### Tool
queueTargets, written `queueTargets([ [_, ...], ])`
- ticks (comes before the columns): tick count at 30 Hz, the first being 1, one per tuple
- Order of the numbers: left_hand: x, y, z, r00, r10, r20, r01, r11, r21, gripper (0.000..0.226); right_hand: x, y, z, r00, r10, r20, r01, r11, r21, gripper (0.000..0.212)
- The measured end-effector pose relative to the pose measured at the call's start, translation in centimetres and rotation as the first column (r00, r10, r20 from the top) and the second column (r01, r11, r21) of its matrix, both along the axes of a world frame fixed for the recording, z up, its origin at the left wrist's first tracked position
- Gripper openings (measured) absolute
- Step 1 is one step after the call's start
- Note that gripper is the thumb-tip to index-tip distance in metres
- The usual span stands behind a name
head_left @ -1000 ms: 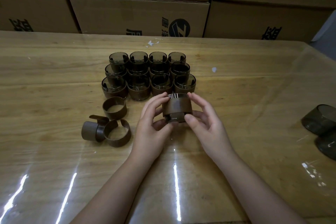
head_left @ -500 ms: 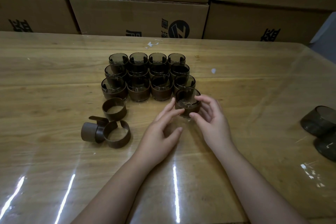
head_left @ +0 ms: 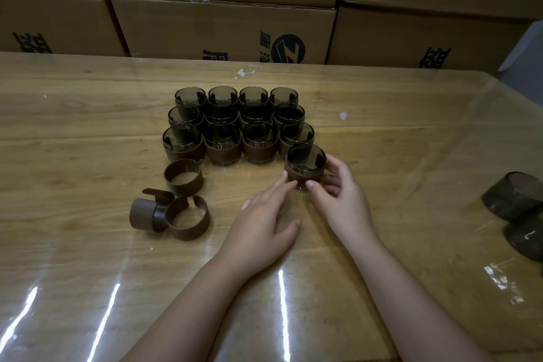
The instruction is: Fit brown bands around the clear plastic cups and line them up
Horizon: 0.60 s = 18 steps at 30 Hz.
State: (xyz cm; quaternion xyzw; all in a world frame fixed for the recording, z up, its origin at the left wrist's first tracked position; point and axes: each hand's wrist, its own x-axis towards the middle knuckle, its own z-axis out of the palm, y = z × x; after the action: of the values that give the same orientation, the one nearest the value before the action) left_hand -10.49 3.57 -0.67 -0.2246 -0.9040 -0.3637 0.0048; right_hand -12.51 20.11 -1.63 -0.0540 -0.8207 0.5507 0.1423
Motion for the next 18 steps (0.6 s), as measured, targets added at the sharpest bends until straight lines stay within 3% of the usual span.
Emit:
queueTargets([
  [5,0.19,-0.11,0.24,1.000,-0.002,-0.016,0.002,0.999,0.051,0.060,-0.10,0.24,-0.08,1.000,0.004,0.025,-0.003,0.999,-0.036,0.049],
  [12,-0.32,-0.58,0.15,0.993,0.105,0.050,-0.114,0.967,0.228,0.050,0.03,-0.23,0.06,0.998,0.053,0.033,-0.055,0.998,0.042,0.050],
  [18,-0.27,-0.48,-0.29,0.997,0.066,0.049,-0.075,0.978,0.197,0.050,0.17,0.06,0.00,0.996,0.083,0.030,-0.083,0.996,0.021,0.051],
])
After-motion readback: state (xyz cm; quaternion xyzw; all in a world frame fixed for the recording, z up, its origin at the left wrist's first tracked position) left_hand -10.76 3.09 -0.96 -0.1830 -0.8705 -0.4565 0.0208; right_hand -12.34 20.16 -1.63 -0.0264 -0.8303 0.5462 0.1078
